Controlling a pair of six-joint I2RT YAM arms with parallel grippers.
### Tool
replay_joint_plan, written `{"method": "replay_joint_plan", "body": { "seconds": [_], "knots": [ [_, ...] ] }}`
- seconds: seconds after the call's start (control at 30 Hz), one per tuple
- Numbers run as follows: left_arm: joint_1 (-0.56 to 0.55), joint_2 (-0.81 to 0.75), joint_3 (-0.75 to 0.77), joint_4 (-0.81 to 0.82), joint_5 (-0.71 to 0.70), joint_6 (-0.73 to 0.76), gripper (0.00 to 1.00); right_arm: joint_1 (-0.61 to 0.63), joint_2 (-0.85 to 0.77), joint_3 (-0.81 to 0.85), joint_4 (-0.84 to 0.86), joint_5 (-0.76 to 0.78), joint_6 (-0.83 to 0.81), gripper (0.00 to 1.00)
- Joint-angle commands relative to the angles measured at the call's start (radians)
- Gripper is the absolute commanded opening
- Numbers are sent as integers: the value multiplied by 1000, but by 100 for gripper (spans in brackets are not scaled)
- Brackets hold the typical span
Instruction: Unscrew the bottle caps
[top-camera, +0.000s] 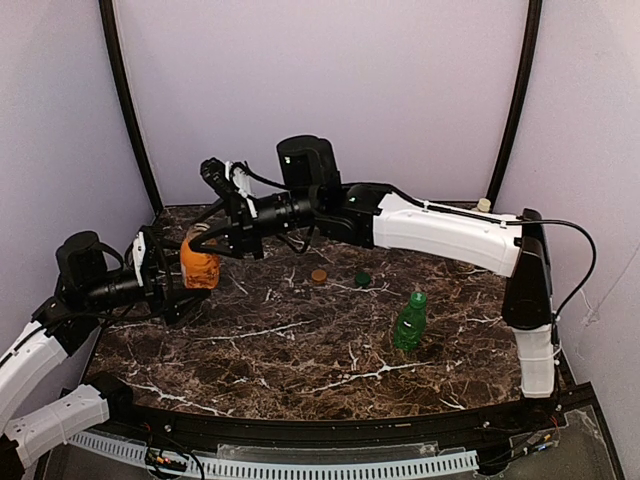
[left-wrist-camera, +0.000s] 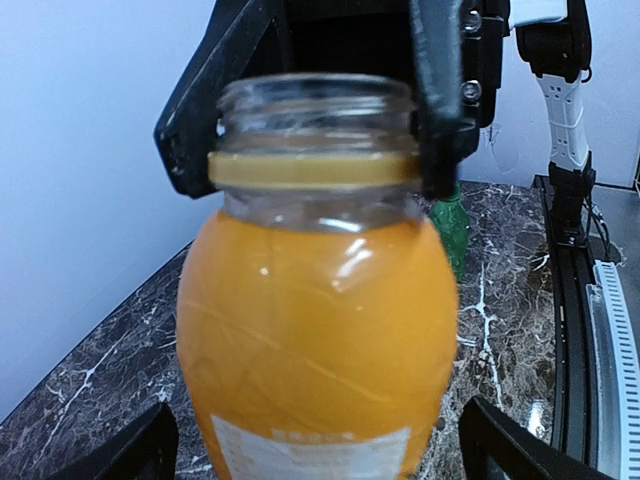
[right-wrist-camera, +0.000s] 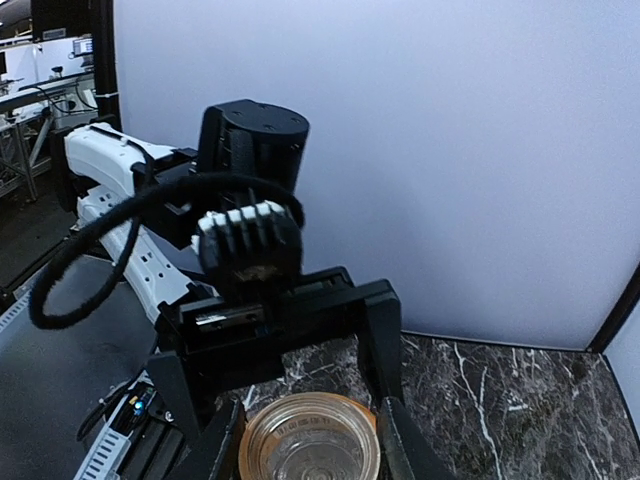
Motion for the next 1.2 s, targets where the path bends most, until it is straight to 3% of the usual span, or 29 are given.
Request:
{"method": "replay_joint_plan", "body": {
  "seconds": [0.0,0.27,0.47,0.57,0.7,1.17],
  "knots": [
    [2,-24,-9,2,-94,1,99,-59,-60,-14,-54,140,1,0],
    [46,-66,-81,12,-248,-66,99,-201,-5,-93,-40,558,75,0],
    [149,-123,-197,14,-391,-228,99,-307,143,-90,80,687,139,0],
    [206,-154,-238,-4,-426,-270,99,-338,198,-83,128,723,139,0],
    [240,-186,-275,-11,-369,-273,99,-373,256,-72,132,739,175,0],
    [257,-184,-291,12,-378,-272,99,-386,269,-194,164,715,242,0]
  ]
}}
